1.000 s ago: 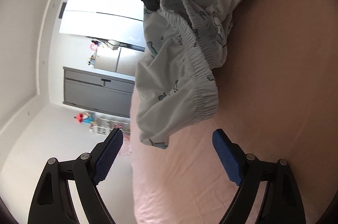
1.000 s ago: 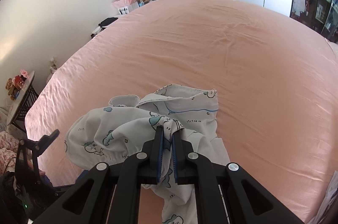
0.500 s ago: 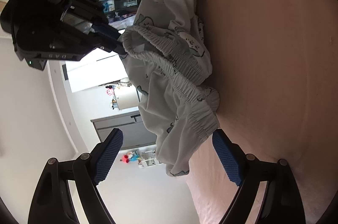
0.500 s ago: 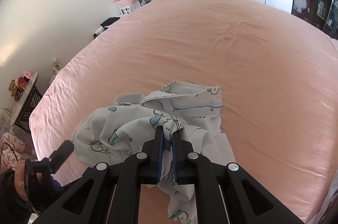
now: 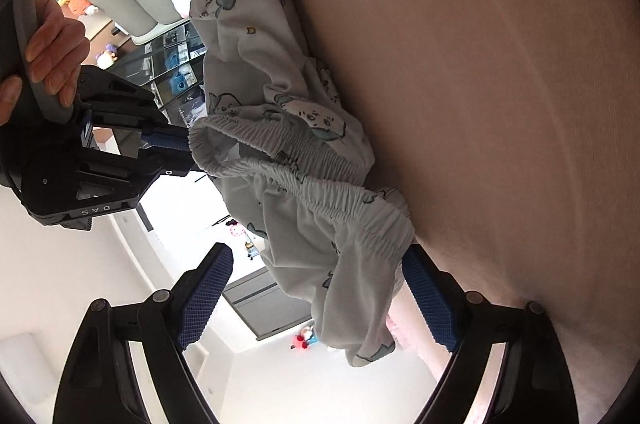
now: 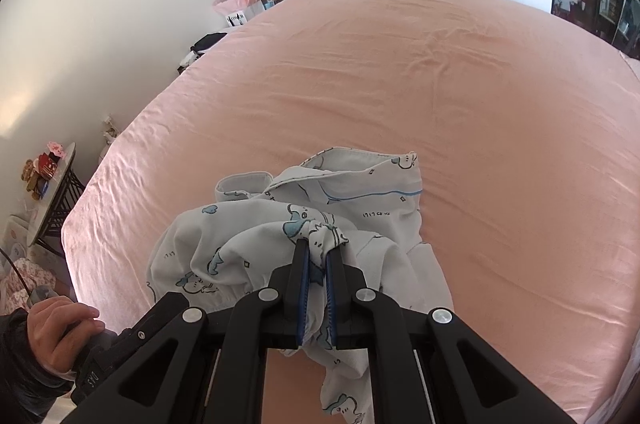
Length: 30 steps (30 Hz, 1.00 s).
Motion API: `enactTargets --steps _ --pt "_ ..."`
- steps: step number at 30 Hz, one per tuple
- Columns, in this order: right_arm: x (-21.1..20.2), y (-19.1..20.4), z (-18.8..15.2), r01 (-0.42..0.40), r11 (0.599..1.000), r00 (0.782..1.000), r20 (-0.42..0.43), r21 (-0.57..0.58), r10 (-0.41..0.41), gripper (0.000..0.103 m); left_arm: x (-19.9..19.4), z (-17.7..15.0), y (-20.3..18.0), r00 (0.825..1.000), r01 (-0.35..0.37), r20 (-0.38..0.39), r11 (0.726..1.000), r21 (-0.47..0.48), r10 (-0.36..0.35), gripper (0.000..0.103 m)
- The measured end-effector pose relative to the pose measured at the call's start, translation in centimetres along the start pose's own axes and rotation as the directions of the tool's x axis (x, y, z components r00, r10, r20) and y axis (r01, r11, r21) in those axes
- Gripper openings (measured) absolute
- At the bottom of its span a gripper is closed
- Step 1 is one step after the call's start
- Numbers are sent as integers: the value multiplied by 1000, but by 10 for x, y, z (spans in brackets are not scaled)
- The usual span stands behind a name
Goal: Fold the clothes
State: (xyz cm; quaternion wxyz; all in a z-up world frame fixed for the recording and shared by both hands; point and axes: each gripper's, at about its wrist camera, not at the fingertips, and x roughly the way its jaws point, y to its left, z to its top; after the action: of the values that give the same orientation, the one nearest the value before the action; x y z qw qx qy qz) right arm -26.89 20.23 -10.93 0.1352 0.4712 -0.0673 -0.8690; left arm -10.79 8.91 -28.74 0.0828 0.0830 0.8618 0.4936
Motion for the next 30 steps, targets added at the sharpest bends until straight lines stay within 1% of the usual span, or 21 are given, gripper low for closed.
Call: enactTargets --steps 5,7,9,11,12,13,14,16,18,19,20,21,23,26,27,29,30 --pt "-3 -1 1 -1 1000 1000 13 3 1 5 12 -12 -16 999 11 44 1000 -2 -11 87" --pt "-4 -1 2 -3 1000 1000 18 4 3 5 14 -12 -17 997 44 59 999 -13 -43 86" --pt "-6 -1 4 -7 1000 1000 19 2 7 5 16 -14 -16 992 97 81 995 -19 -95 79" --pt "-8 -1 4 -9 1000 1000 21 -2 9 5 15 -15 -13 985 132 117 991 -10 -130 65" --pt "-9 -1 4 -10 1000 1000 23 -4 10 5 14 -16 -16 979 146 140 989 4 -145 62" --pt "-10 -1 4 -11 1000 1000 23 -4 11 5 14 -18 -17 974 160 158 987 16 -160 52" --pt "-10 -1 4 -12 1000 1000 23 -4 12 5 15 -20 -19 970 173 169 985 21 -174 40" --pt "-11 -2 4 -13 1000 1000 21 -4 13 5 15 -23 -21 960 199 194 980 26 -201 28" --pt "-11 -3 3 -16 1000 1000 17 -2 16 5 14 -25 -19 949 227 222 974 2 -222 24" --pt "-10 -3 3 -18 1000 1000 15 0 18 5 15 -25 -15 943 250 233 968 -18 -239 20" --pt "-10 -4 2 -20 1000 1000 14 3 20 5 16 -24 -9 937 271 241 962 -38 -254 19" --pt "-9 -4 1 -23 1000 1000 12 6 23 5 16 -22 -3 933 282 247 958 -56 -261 18" --pt "-8 -5 0 -29 1000 1000 10 12 29 5 21 -20 23 929 299 254 951 -85 -269 16" --pt "-10 -6 -2 -31 999 999 11 10 31 5 26 -22 39 920 338 261 930 -146 -294 16" --pt "-10 -6 -3 -32 999 999 12 9 32 5 27 -21 44 911 369 265 913 -175 -317 16" --pt "-10 -9 -6 -28 1000 1000 9 8 28 6 29 -19 57 883 443 287 861 -249 -371 16" --pt "-10 -10 -9 -20 1000 1000 6 12 20 6 30 -19 64 876 461 296 840 -287 -380 16"
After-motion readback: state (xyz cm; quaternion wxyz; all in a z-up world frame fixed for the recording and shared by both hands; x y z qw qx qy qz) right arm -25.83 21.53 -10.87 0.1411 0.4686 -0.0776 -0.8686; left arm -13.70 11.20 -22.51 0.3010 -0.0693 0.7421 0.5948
